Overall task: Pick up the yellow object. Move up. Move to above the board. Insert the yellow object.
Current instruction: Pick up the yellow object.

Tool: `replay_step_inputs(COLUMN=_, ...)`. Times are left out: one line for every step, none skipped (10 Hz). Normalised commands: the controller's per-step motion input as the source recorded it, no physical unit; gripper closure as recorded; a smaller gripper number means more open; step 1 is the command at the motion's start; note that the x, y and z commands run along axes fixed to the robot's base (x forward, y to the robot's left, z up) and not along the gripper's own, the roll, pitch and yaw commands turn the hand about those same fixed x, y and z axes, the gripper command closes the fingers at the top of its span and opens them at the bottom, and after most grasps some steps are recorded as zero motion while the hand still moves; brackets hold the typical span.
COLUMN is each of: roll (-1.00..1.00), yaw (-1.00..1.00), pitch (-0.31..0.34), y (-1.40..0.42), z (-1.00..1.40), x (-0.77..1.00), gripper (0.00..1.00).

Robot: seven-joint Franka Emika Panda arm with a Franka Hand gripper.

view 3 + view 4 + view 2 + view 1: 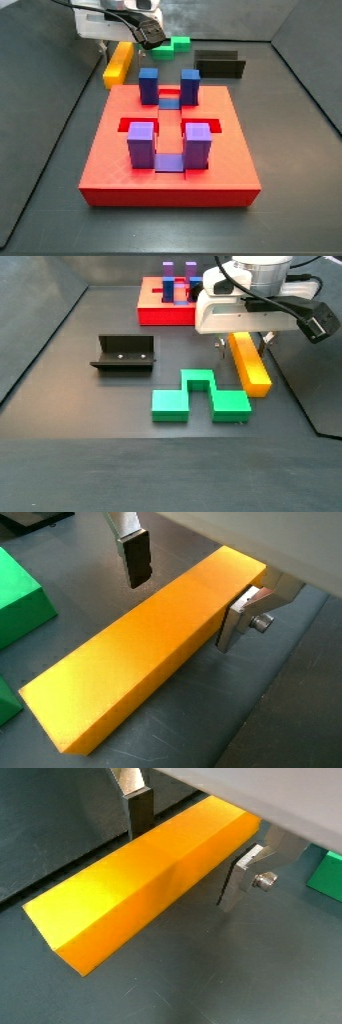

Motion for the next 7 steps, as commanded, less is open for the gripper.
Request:
replay_step_inputs(roll=0.00, yaw=0.00, pitch=0.000, y=0.03, z=-0.06, x=0.00, gripper=0.00)
replay_step_inputs(roll=0.00, yaw=0.00, pitch=0.000, y=0.08, z=-0.01, x=0.00, gripper=0.00)
replay_step_inputs(roll=0.00, yaw=0.00, pitch=-0.006, y=0.00, z=0.00, x=0.00, gripper=0.00)
replay_step_inputs(roll=0.00, yaw=0.00, pitch=-0.009, y=0.00, z=0.00, x=-0.01, gripper=0.00)
replay_step_inputs(roll=0.00, yaw=0.00, pitch=0.000, y=0.00, z=0.00, x=0.00, gripper=0.00)
replay_step_inputs(roll=0.00, yaw=0.00, pitch=0.000, y=0.00, z=0.00, x=0.00, gripper=1.00)
replay_step_inputs(roll=0.00, yaw=0.00, pitch=0.000, y=0.00, z=0.00, x=0.00, gripper=1.00)
